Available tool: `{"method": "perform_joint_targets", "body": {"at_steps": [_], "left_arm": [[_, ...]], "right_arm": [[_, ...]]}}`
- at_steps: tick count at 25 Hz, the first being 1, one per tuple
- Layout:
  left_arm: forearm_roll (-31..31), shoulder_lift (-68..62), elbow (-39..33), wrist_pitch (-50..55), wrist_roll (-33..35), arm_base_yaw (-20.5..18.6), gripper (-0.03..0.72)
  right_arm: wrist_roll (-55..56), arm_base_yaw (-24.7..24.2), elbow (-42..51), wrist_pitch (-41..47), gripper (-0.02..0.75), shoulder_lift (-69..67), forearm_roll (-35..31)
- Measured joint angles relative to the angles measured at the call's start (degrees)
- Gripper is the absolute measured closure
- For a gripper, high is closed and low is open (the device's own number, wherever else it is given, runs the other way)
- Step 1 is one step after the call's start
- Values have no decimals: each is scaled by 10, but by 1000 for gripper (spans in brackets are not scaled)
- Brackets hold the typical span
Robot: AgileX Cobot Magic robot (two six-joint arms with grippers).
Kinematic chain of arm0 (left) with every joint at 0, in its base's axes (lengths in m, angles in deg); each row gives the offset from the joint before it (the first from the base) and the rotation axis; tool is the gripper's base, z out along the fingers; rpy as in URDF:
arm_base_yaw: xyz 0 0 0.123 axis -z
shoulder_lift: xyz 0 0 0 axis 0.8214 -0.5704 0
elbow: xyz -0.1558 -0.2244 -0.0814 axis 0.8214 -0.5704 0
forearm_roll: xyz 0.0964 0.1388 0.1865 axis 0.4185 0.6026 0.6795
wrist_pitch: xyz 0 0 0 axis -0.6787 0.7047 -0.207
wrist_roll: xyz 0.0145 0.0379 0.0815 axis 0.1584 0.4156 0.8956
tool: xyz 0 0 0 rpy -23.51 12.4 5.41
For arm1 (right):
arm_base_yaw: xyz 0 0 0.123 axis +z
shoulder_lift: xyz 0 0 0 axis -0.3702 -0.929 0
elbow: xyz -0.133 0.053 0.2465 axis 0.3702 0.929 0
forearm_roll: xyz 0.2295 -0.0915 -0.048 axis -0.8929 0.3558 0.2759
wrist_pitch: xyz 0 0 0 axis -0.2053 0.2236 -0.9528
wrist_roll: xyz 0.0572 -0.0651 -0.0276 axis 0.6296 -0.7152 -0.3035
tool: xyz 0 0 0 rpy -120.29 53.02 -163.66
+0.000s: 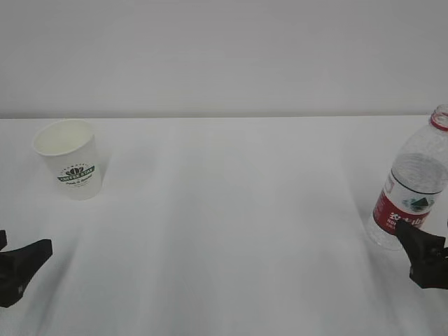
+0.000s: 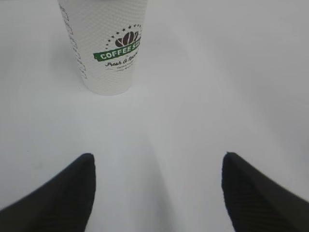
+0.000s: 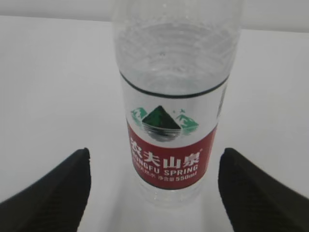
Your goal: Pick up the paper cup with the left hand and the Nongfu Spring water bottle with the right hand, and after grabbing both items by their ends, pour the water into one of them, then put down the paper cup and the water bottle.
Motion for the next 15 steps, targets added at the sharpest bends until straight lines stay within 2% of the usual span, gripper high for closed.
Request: {"method": "perform_joint_targets", "body": {"at_steps": [15], "left_arm": [[0, 0, 0, 0, -1, 0, 98]], "right_arm": [[28, 0, -37, -2, 112, -1, -11]]}}
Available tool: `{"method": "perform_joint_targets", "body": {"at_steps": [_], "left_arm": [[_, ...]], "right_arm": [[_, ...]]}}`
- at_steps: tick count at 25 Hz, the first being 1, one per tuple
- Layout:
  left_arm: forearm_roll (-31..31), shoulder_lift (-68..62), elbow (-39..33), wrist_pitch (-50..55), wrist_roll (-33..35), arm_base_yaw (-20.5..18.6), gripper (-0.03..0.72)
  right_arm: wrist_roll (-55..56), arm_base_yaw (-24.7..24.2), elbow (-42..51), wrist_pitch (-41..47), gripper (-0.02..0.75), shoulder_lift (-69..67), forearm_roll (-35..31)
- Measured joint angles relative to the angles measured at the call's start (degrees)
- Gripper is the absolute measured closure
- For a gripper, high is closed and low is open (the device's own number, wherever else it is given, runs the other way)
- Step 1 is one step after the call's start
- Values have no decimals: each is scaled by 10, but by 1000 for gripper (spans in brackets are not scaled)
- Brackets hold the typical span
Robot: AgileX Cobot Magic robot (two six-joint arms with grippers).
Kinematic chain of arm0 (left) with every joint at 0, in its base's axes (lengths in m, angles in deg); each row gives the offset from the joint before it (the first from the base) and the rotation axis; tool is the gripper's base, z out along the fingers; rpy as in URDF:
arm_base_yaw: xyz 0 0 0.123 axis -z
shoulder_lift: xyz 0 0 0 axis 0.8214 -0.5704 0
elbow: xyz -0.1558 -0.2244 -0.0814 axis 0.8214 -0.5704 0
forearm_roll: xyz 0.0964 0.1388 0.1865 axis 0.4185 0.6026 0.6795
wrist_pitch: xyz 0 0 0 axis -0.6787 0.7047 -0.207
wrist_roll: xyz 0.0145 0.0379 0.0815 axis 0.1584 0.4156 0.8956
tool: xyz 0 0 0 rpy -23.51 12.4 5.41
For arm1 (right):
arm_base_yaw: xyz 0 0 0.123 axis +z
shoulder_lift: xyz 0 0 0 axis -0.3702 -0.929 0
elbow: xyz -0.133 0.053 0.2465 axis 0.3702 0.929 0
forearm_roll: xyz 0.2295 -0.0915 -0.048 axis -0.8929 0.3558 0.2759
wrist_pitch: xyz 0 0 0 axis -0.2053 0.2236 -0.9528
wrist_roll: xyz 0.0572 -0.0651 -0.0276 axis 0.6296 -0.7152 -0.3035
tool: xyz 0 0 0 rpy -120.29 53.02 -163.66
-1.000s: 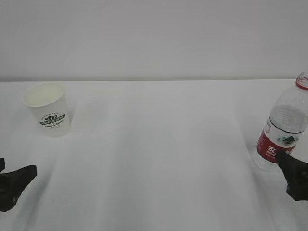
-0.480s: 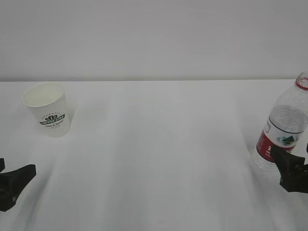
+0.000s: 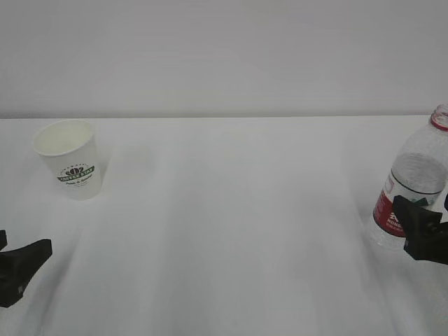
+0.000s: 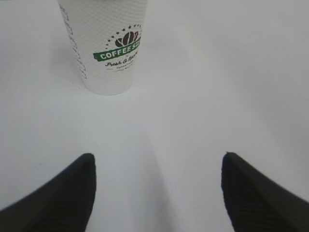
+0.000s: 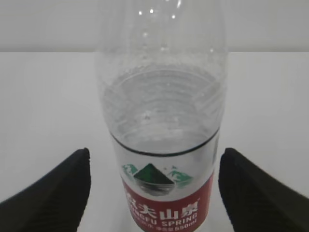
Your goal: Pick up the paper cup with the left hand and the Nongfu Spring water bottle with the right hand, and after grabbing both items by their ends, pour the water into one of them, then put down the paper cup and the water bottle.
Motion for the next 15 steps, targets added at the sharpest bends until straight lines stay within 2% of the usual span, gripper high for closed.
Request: {"method": "perform_joint_targets", "body": {"at_steps": [15], "left_arm": [[-3, 0, 0, 0, 0, 0, 100]], "right_arm": [[2, 0, -14, 0, 113, -39, -2]]}}
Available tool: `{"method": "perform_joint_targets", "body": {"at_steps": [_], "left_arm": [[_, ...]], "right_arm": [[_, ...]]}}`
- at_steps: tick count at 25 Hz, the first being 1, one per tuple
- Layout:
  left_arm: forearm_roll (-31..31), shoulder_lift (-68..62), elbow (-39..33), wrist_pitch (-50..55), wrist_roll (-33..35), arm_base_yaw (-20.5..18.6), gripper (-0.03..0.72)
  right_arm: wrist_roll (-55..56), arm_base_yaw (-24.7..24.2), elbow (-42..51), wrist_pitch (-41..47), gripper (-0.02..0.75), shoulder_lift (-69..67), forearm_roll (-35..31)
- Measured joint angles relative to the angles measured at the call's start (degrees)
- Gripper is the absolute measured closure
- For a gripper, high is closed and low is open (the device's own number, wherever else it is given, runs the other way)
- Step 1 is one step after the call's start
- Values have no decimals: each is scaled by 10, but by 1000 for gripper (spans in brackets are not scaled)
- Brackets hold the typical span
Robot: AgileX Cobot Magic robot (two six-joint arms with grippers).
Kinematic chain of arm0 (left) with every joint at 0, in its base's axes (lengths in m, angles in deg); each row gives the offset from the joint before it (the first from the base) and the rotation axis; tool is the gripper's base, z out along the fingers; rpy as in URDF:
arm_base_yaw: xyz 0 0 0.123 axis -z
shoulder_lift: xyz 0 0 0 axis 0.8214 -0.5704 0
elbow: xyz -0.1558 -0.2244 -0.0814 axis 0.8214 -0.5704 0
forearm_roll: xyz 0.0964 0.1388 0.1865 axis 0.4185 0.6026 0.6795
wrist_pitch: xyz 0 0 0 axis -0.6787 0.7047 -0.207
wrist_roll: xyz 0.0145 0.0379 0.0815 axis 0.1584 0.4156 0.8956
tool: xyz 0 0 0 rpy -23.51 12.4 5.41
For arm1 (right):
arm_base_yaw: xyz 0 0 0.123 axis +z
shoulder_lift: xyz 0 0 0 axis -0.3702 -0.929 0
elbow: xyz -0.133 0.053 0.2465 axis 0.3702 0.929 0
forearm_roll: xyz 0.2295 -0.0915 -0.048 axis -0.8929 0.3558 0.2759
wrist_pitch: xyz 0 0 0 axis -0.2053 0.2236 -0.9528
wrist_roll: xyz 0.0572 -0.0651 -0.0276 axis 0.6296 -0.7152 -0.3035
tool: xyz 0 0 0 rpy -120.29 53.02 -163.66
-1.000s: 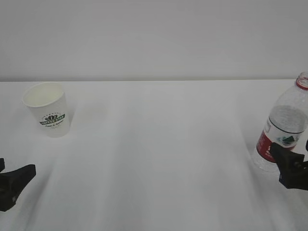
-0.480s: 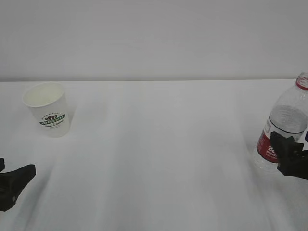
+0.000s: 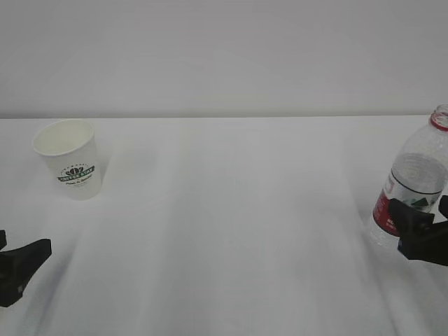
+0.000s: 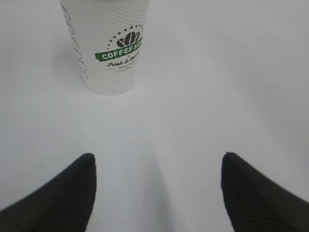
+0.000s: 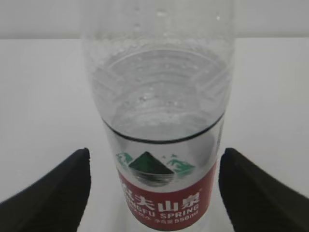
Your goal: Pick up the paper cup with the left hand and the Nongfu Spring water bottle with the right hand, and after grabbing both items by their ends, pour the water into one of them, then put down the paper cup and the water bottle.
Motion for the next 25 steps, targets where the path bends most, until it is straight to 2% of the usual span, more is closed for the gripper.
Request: {"method": "perform_joint_targets", "body": {"at_steps": [15, 25], "left_arm": [[0, 0, 0, 0, 0, 0, 101], [-3, 0, 0, 0, 0, 0, 101]], "right_arm": [[-1, 0, -32, 0, 114, -11, -9], [-44, 0, -39, -1, 114, -17, -14]]}}
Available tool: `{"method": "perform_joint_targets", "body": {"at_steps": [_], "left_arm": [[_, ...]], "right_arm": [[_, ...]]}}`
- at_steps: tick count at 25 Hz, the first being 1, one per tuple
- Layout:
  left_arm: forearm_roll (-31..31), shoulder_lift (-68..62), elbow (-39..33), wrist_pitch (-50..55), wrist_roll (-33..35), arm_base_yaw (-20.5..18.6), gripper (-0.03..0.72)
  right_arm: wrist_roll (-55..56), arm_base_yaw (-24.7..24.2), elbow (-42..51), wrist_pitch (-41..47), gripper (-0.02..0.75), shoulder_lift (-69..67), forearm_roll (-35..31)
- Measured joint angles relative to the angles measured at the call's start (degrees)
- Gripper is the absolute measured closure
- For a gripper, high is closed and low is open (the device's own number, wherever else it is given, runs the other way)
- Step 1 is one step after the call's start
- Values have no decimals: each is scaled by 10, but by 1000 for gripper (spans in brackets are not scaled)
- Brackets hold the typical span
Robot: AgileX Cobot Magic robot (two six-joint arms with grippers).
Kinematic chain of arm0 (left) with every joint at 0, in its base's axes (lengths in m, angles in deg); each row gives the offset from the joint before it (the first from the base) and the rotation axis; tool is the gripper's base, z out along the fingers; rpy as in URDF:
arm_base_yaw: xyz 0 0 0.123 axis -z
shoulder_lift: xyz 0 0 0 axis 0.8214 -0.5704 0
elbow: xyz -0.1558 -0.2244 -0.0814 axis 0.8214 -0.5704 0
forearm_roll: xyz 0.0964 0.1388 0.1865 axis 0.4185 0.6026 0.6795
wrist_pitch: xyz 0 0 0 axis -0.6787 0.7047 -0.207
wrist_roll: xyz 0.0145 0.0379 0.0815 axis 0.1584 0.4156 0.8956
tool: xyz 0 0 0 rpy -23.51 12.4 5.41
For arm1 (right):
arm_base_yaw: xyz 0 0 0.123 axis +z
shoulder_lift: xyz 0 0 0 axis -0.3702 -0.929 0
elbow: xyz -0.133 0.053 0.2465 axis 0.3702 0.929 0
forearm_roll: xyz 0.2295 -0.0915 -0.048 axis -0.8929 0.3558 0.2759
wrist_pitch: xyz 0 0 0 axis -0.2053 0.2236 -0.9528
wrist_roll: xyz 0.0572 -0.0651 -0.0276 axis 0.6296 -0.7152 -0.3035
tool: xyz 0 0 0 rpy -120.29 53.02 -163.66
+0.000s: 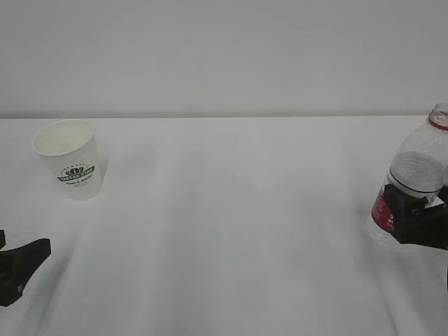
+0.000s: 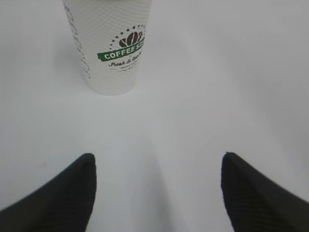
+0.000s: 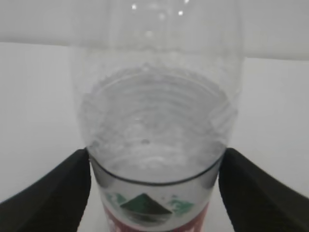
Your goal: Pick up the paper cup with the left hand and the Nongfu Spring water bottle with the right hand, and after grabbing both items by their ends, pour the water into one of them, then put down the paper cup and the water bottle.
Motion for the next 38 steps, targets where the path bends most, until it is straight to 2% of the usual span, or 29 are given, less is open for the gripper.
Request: {"method": "perform_joint_targets", "body": {"at_steps": [25, 32, 38], "left_arm": [[-1, 0, 0, 0, 0, 0, 101], [-1, 0, 0, 0, 0, 0, 101], [-1, 0, 0, 0, 0, 0, 101]], "right_arm": [[2, 0, -68, 0, 117, -96, -2], [2, 0, -68, 0, 239, -96, -3], [2, 0, -68, 0, 265, -96, -4]]}}
